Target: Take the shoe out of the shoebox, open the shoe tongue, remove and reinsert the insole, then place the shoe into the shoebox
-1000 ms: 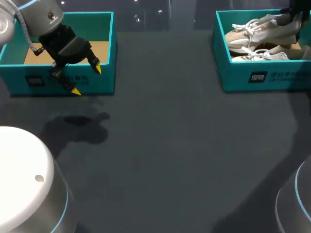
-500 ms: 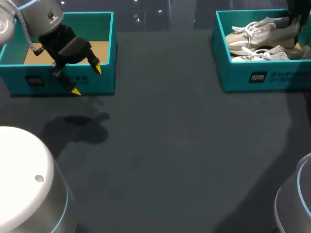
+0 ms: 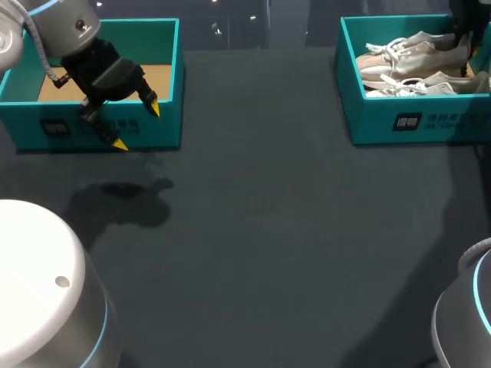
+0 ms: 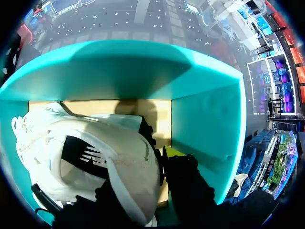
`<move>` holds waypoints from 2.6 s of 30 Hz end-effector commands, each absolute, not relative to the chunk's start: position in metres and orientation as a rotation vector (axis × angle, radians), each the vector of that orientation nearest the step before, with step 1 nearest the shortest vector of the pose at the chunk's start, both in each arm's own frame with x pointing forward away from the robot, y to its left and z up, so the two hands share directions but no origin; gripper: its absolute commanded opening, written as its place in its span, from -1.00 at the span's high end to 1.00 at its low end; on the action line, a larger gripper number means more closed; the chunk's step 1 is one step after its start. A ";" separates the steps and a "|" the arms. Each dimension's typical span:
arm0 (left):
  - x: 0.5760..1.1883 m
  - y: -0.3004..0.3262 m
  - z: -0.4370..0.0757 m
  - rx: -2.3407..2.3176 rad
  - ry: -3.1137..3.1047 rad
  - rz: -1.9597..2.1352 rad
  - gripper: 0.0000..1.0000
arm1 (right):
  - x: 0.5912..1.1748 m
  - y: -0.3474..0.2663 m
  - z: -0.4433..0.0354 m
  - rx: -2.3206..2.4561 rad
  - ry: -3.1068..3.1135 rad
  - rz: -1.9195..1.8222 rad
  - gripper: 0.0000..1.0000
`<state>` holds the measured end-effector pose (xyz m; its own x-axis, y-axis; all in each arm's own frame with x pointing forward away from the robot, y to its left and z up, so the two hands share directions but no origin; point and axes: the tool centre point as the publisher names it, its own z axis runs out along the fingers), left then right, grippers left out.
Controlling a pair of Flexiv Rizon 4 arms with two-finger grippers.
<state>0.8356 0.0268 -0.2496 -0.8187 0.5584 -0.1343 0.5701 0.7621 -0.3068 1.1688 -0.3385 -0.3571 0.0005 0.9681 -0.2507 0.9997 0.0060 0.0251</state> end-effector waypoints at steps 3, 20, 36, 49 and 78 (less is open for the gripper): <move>0.835 0.027 -0.249 0.934 2.916 -0.523 -1.00 | 1.173 -0.336 -0.365 2.088 2.094 -0.248 0.44; 0.835 0.027 -0.249 0.934 2.916 -0.523 -1.00 | 1.167 -0.335 -0.336 2.083 2.108 -0.139 -0.69; 0.835 0.027 -0.249 0.934 2.916 -0.523 -1.00 | 1.135 -0.299 -0.259 2.047 2.181 -0.061 -1.00; 0.850 0.047 -0.194 0.256 3.056 -0.351 -1.00 | 1.086 -0.260 -0.214 2.017 2.242 -0.027 -1.00; 0.877 0.108 -0.184 -0.805 2.922 -0.014 -1.00 | 1.035 -0.236 -0.183 2.143 2.154 -0.030 -1.00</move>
